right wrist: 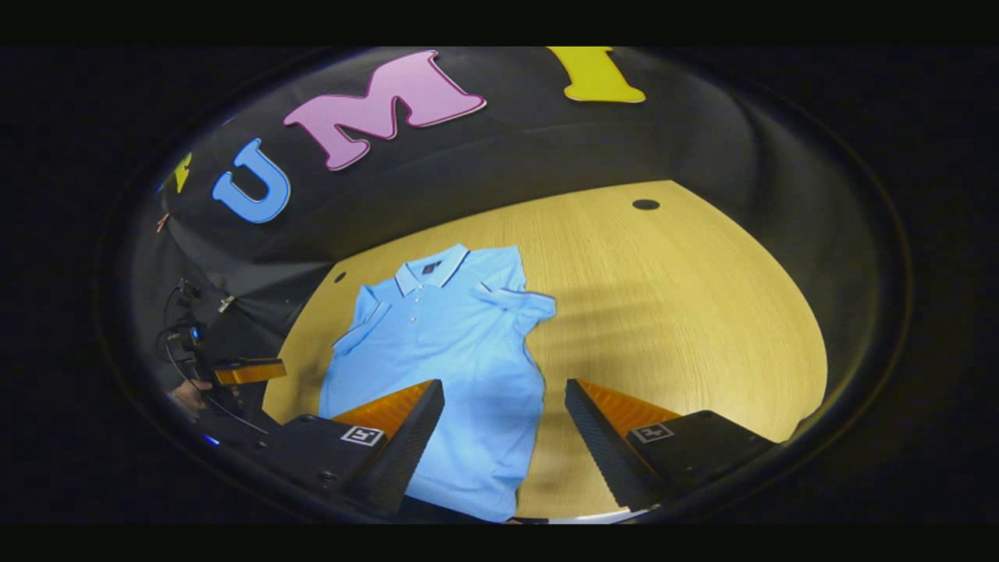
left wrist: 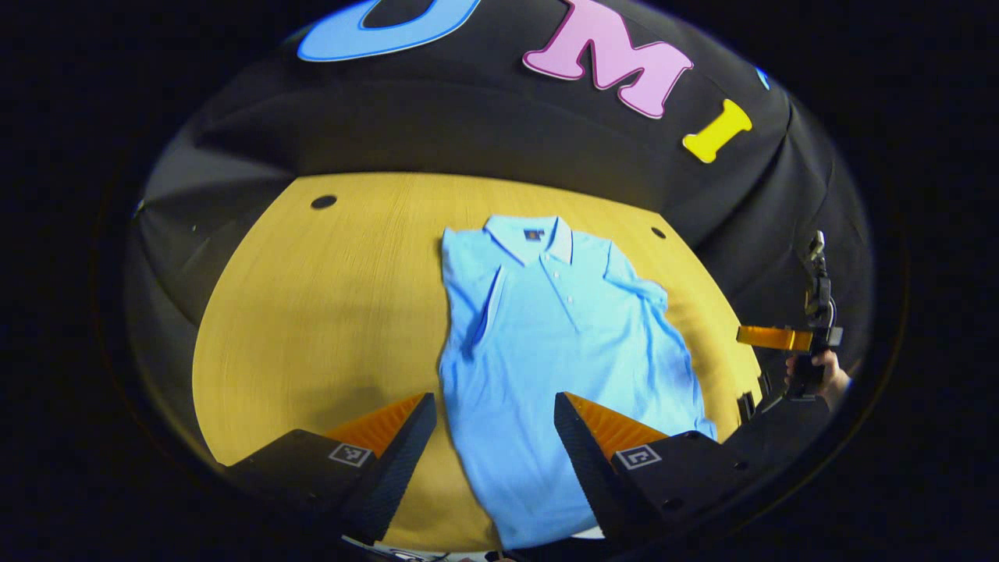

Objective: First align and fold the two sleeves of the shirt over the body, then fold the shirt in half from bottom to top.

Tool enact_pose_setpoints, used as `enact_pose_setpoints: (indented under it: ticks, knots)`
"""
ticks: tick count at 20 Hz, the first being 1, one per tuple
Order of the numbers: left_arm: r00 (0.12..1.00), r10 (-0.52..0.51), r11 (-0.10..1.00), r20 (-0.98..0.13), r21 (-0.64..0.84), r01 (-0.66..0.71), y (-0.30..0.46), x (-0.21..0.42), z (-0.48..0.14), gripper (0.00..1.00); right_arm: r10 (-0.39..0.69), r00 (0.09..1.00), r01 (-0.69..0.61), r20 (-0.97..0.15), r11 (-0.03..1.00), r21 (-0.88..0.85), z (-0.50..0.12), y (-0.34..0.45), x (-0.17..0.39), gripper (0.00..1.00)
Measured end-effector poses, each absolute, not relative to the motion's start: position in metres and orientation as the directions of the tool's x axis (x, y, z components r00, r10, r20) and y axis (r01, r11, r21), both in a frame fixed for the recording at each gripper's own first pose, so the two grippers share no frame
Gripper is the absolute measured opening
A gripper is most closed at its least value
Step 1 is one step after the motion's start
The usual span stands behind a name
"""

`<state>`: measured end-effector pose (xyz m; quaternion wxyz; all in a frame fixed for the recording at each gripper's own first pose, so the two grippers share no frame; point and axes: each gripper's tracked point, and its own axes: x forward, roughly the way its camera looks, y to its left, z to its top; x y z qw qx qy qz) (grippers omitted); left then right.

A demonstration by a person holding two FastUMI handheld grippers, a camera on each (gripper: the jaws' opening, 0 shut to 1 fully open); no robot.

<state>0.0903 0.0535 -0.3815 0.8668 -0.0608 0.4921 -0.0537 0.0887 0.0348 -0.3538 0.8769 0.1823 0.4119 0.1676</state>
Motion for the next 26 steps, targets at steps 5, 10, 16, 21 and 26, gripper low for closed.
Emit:
enact_pose_setpoints:
  ticks: [5, 10, 16, 21, 26]
  knots:
    - [0.416, -0.208, 0.970, -0.885, -0.242, -0.030, 0.040, 0.005, -0.410, 0.97, 0.445, 0.539, -0.106, -0.715, 0.878, 0.467, -0.387, 0.033, 0.023, 0.98]
    - [0.368, -0.251, 0.951, -0.895, -0.298, -0.077, 0.031, -0.029, -0.431, 0.98, 0.460, 0.475, -0.049, -0.750, 0.865, 0.499, -0.407, 0.044, -0.030, 0.98]
    - [0.309, -0.277, 0.946, -0.910, -0.314, -0.076, 0.025, -0.051, -0.445, 0.98, 0.451, 0.394, 0.005, -0.801, 0.870, 0.493, -0.436, 0.053, -0.075, 0.98]
    - [0.277, -0.315, 0.936, -0.908, -0.346, -0.070, 0.011, -0.055, -0.445, 0.98, 0.502, 0.352, 0.049, -0.790, 0.833, 0.551, -0.432, 0.073, -0.075, 0.97]
    - [0.255, -0.314, 0.937, -0.915, -0.342, -0.074, 0.003, -0.049, -0.447, 0.95, 0.542, 0.298, 0.012, -0.786, 0.821, 0.571, -0.437, 0.089, -0.072, 0.88]
